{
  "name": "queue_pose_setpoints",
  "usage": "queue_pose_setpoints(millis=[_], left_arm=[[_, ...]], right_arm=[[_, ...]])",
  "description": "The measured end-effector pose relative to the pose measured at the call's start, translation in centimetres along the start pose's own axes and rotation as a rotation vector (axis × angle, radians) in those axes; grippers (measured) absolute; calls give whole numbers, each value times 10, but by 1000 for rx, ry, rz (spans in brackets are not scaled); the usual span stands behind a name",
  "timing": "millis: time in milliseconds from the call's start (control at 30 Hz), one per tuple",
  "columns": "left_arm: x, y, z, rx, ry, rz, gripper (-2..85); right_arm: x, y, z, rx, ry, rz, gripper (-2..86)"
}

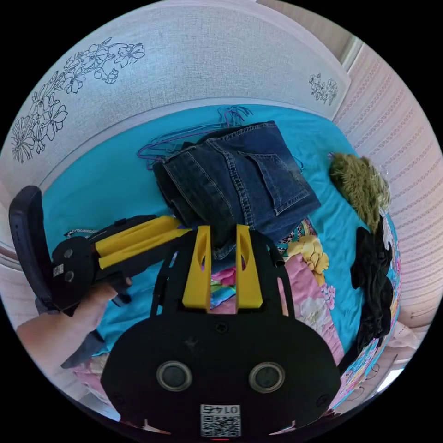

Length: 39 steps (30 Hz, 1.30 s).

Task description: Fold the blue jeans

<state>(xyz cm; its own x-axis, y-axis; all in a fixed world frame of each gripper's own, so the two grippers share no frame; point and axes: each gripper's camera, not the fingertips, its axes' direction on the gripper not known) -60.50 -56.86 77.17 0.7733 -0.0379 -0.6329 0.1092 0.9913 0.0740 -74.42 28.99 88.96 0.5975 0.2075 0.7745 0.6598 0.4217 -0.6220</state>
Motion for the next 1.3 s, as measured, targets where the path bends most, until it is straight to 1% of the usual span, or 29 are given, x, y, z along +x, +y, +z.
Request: queue_pose_setpoints(millis=[67, 200, 267, 300, 367, 433, 467, 533, 567, 633, 667, 733, 767, 800, 833, 867, 933, 967, 1000, 1033, 1067, 1100, 1133, 1167, 1200, 1233, 1267, 1300], left_arm=[[8, 0, 10, -38, -46, 36, 31], [18, -5, 27, -137, -76, -13, -4], [23, -3, 20, -123, -65, -31, -7], [28, 2, 9, -73, -28, -20, -9], [44, 9, -15, -16, 34, 54, -9], [78, 22, -50, 33, 92, 207, -10], [87, 27, -59, 42, 101, 240, -10], [125, 50, -99, 68, 186, 349, -10], [134, 58, -111, 74, 210, 370, -10], [171, 92, -158, 128, 300, 439, -10], [180, 102, -169, 139, 320, 449, -10], [218, 142, -205, 136, 415, 486, -10], [228, 154, -212, 135, 433, 490, -10], [248, 179, -223, 104, 464, 492, -10], [269, 205, -231, 74, 505, 493, -10], [280, 220, -235, 58, 536, 500, -10], [331, 281, -245, -15, 635, 534, -10], [344, 296, -247, -36, 658, 538, -10], [368, 327, -250, -77, 739, 508, -10], [390, 359, -250, -135, 856, 438, -10], [401, 375, -250, -165, 915, 403, -10], [422, 407, -250, -198, 1010, 336, -10], [442, 439, -249, -232, 1061, 294, -10], [452, 454, -246, -259, 1070, 281, -10], [468, 482, -239, -318, 1040, 279, -10], [480, 508, -229, -365, 974, 281, -10], [484, 520, -223, -381, 943, 289, -10], [486, 540, -212, -395, 872, 261, -10]], right_arm=[[9, 11, 4, -7, 1, -35, 53], [63, 44, -20, 57, -147, 56, 37], [93, 60, -45, 89, -188, 89, 33], [115, 74, -68, 130, -221, 117, 32], [152, 97, -107, 192, -280, 159, 31], [203, 138, -164, 276, -409, 238, 29], [213, 151, -179, 303, -445, 253, 28], [245, 207, -241, 378, -529, 284, 26], [250, 224, -256, 398, -545, 280, 25], [268, 296, -315, 450, -578, 296, 24], [273, 315, -327, 455, -585, 313, 23], [294, 401, -367, 451, -641, 409, 22], [299, 425, -375, 451, -660, 444, 22], [306, 474, -390, 443, -683, 509, 22], [313, 528, -405, 440, -675, 589, 22], [315, 555, -413, 431, -666, 625, 22], [326, 667, -444, 400, -646, 795, 22], [329, 696, -452, 394, -643, 847, 22], [334, 751, -468, 375, -638, 945, 22], [336, 804, -484, 348, -609, 1040, 22], [336, 828, -494, 333, -585, 1081, 22], [336, 872, -513, 281, -530, 1136, 22], [334, 912, -532, 220, -458, 1180, 23], [333, 930, -540, 195, -425, 1190, 23], [330, 965, -553, 151, -370, 1231, 23], [326, 997, -563, 130, -344, 1270, 23], [324, 1011, -565, 122, -340, 1283, 23], [318, 1036, -570, 115, -328, 1318, 24]])
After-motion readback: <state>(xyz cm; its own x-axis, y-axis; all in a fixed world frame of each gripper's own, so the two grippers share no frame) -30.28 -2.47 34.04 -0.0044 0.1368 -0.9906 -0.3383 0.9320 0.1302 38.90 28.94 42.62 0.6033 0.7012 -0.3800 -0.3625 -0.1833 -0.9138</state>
